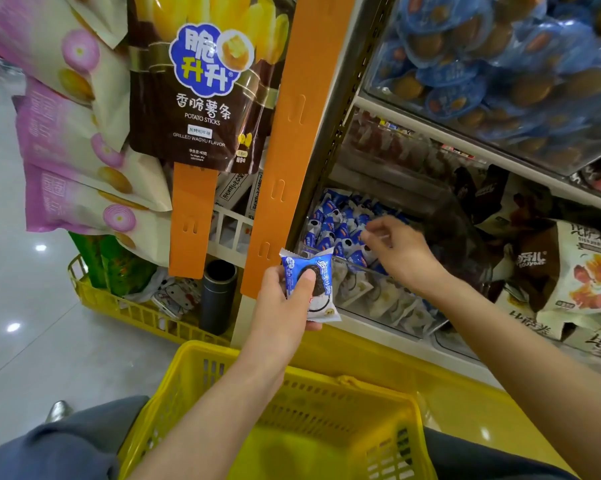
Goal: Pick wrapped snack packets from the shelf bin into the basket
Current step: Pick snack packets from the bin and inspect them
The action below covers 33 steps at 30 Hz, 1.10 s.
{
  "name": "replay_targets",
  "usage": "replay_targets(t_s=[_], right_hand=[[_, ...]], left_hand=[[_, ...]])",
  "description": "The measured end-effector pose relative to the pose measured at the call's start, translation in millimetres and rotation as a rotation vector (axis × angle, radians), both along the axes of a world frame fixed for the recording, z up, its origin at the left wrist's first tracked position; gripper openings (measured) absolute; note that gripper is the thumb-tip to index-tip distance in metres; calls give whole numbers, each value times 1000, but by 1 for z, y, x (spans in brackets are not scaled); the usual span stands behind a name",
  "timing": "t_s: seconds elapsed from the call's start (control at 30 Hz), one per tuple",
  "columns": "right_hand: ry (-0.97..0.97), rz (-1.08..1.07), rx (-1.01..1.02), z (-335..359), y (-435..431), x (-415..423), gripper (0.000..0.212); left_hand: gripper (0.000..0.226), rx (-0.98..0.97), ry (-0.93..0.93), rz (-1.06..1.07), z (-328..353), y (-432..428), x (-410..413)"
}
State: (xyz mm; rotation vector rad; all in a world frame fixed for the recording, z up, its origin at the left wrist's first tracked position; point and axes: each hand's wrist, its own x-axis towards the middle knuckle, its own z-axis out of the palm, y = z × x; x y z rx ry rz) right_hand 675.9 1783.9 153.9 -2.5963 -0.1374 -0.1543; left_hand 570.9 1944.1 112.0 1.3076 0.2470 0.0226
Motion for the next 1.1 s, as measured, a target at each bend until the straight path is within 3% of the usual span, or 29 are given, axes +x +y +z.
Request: replay_targets(t_s=[0.07, 0.1, 0.2, 0.27, 0.37, 0.53, 0.73, 0.9, 0.97, 1.03, 1.1], right_hand=[[-188, 68, 169, 0, 6, -27, 13], [-186, 103, 281, -2, 8, -41, 13], [6, 170, 433, -18, 12, -79, 21], [127, 173, 473, -31, 12, -92, 15], [267, 109, 670, -45, 5, -99, 5], [474, -2, 902, -64, -3, -104, 13], [330, 50, 830, -77, 1, -104, 17], [-25, 229, 343, -78, 1, -113, 1], [-175, 309, 160, -77, -1, -117, 9], [-245, 350, 72, -75, -4, -118, 10], [-238, 328, 127, -74, -3, -118, 6]], left_hand=[[16, 12, 14, -25, -2, 0, -3], [15, 23, 24, -44, -4, -1, -4], [19, 92, 48, -139, -10, -5, -10], [17, 121, 40, -225, -14, -10, -15], [15, 155, 23, -318, -23, -15, -21], [27, 293, 2, -357, -36, -22, -22], [17, 305, -9, -187, -45, -24, -19], [21, 323, 17, -147, -49, -22, -19], [23, 306, 37, -162, -50, -22, -21], [23, 285, 48, -170, -49, -22, -21], [21, 259, 64, -192, -46, -21, -22]])
